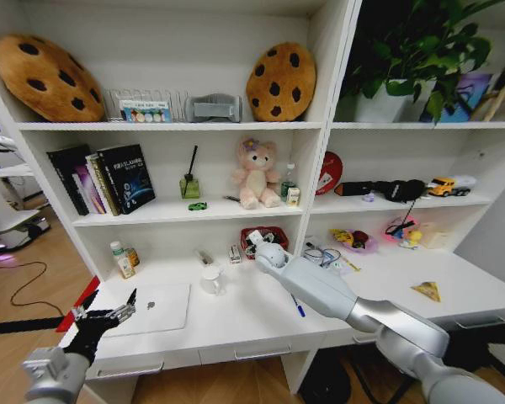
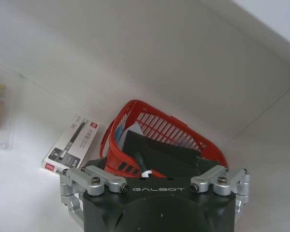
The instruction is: Organize the objects on the table.
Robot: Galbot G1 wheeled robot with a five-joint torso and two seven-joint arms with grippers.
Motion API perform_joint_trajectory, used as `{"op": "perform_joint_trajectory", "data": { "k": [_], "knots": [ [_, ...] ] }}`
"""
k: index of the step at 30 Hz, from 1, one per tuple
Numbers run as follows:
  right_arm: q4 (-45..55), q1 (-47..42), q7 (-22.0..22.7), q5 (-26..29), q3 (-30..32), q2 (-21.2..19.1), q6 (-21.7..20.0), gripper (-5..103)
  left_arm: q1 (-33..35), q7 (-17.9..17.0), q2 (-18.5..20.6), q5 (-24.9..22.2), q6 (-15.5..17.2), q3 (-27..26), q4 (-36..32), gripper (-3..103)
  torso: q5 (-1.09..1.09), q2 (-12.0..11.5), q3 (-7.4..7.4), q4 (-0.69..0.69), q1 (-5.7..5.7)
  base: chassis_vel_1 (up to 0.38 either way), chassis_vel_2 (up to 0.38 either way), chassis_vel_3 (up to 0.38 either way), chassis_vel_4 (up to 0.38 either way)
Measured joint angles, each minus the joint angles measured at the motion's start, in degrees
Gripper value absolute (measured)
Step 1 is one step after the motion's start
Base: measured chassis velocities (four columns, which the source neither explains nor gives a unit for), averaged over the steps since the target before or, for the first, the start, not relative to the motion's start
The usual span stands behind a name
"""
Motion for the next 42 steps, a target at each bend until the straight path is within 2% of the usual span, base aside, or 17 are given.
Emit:
{"op": "perform_joint_trajectory", "data": {
  "k": [4,7,10,16,21,28,29,31,35,36,38,39,40,41,42],
  "knots": [
    [-1.47,0.04,0.97,2.43,-0.55,-0.02,0.16,100,0.0,0.0,0.0,0.0,0.0,0.0,0.0,100,0.0,0.0,0.0,-0.02,0.0,0.0,0.0,0.0,0.0],
    [-2.33,1.06,2.85,7.28,-2.24,-0.47,0.26,100,0.0,0.0,0.0,0.0,0.0,0.0,0.0,100,0.0,0.0,0.0,-0.01,0.0,0.0,0.0,0.0,0.0],
    [-3.7,1.46,3.16,7.83,-2.49,0.26,0.3,100,0.0,0.0,0.0,0.0,0.0,0.0,0.0,100,0.0,0.0,0.0,-0.02,0.0,0.0,0.0,0.0,0.0],
    [-5.53,1.36,2.9,6.42,-2.48,1.33,0.38,100,0.0,0.0,0.0,0.0,0.0,0.0,0.0,100,0.0,0.0,0.0,0.0,0.0,0.0,0.0,0.0,0.0],
    [-7.2,1.06,1.26,3.07,-2.28,2.05,0.41,100,0.0,0.0,0.0,0.0,0.0,0.0,0.0,100,0.0,0.0,0.0,-0.01,0.0,0.0,0.0,0.0,0.0],
    [-9.8,2.1,-0.61,1.55,-2.17,3.55,0.46,100,0.0,0.0,0.0,0.0,0.0,0.0,0.0,100,0.0,0.0,0.0,0.0,0.0,0.0,0.0,0.0,0.0],
    [-10.36,2.32,-1.04,0.88,-2.34,3.82,0.47,103,0.0,0.0,0.0,0.0,0.0,0.0,0.0,100,0.0,0.0,0.0,0.0,0.0,0.0,0.0,0.0,0.0],
    [-11.5,2.64,-2.26,-1.45,-2.48,4.2,0.65,93,0.0,0.0,0.0,0.0,0.0,0.0,0.0,100,0.0,0.0,0.0,-0.01,0.0,0.0,0.0,0.0,0.0],
    [-12.38,2.84,-2.81,-2.19,-2.48,4.6,0.69,91,0.0,0.0,0.0,0.0,0.0,0.0,0.0,100,0.01,0.0,0.0,-0.01,0.0,0.0,0.0,0.0,0.0],
    [-12.9,2.91,-3.37,-3.13,-2.49,4.76,0.8,85,0.0,0.0,0.0,0.0,0.0,0.0,0.0,100,0.0,0.0,0.0,0.0,0.0,0.0,0.0,0.0,0.0],
    [-13.13,2.93,-3.67,-3.67,-2.49,4.81,0.88,85,0.0,0.0,0.0,0.0,0.0,0.0,0.0,100,0.0,0.0,0.0,0.0,0.0,0.0,0.0,0.0,0.0],
    [-13.43,2.93,-4.01,-4.16,-2.49,4.86,1.06,74,0.0,0.0,0.0,0.0,0.0,0.0,0.0,100,0.0,0.0,0.0,-0.01,0.0,0.0,0.0,0.0,0.0],
    [-13.58,2.93,-4.14,-4.33,-2.49,4.91,1.13,69,0.0,0.0,0.0,0.0,0.0,0.0,0.0,100,0.0,0.0,0.0,-0.01,0.0,0.0,0.0,0.0,0.0],
    [-13.58,2.93,-4.14,-4.33,-2.49,4.91,1.13,69,0.0,0.0,0.0,0.0,0.0,0.0,0.0,100,0.0,0.0,0.0,-0.01,0.0,0.0,0.0,0.0,0.0],
    [-13.61,2.93,-4.23,-4.36,-2.49,4.91,1.19,64,0.0,0.0,0.0,0.0,0.0,0.0,0.0,100,0.0,0.0,0.0,-0.01,0.0,0.0,0.0,0.0,0.0]
  ]
}}
